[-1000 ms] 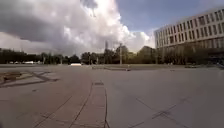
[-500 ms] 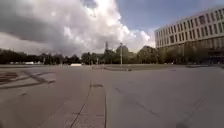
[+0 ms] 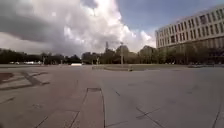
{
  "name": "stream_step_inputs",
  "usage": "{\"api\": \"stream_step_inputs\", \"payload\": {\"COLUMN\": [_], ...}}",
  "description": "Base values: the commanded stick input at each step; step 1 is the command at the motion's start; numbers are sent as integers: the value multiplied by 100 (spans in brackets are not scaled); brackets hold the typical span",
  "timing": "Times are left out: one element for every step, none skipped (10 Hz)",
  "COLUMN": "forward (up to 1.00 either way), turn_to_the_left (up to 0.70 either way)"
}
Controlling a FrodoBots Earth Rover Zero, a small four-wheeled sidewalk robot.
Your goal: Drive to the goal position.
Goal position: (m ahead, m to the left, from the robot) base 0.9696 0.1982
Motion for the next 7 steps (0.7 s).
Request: {"api": "stream_step_inputs", "payload": {"forward": [70, 70, 70, 70, 70, 70, 70], "turn_to_the_left": [0, 0, -3, -9, -14, -14, -14]}}
